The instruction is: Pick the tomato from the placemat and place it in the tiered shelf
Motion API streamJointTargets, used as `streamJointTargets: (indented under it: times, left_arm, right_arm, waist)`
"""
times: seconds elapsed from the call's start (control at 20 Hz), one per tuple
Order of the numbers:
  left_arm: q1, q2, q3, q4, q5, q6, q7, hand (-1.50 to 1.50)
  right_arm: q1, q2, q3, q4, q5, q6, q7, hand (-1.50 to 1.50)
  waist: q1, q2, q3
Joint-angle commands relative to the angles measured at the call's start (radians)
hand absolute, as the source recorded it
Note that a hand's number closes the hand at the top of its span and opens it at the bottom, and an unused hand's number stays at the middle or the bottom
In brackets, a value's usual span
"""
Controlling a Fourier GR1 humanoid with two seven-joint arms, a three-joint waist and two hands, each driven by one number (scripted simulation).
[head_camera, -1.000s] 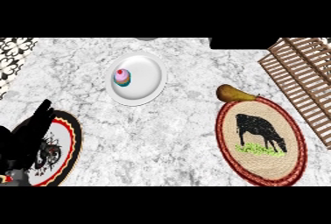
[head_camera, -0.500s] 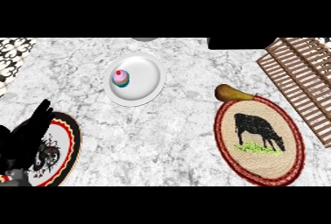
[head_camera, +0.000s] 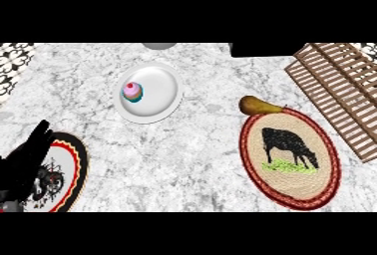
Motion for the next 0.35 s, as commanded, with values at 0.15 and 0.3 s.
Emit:
streamJointTargets:
  times: [0.15,0.3]
  left_arm:
    - [0.047,-0.016,0.004,-0.007,-0.012,0.017,-0.019,0.0]
    - [0.052,-0.004,0.023,-0.015,0.014,0.0,-0.01,0.0]
  right_arm:
    - [0.0,-0.031,-0.13,-0.249,-0.111,0.387,0.166,-1.5]
    - [0.017,-0.013,-0.169,-0.339,-0.134,0.475,0.155,-1.5]
  waist:
    - [-0.048,-0.023,-0.001]
    - [-0.049,-0.023,-0.001]
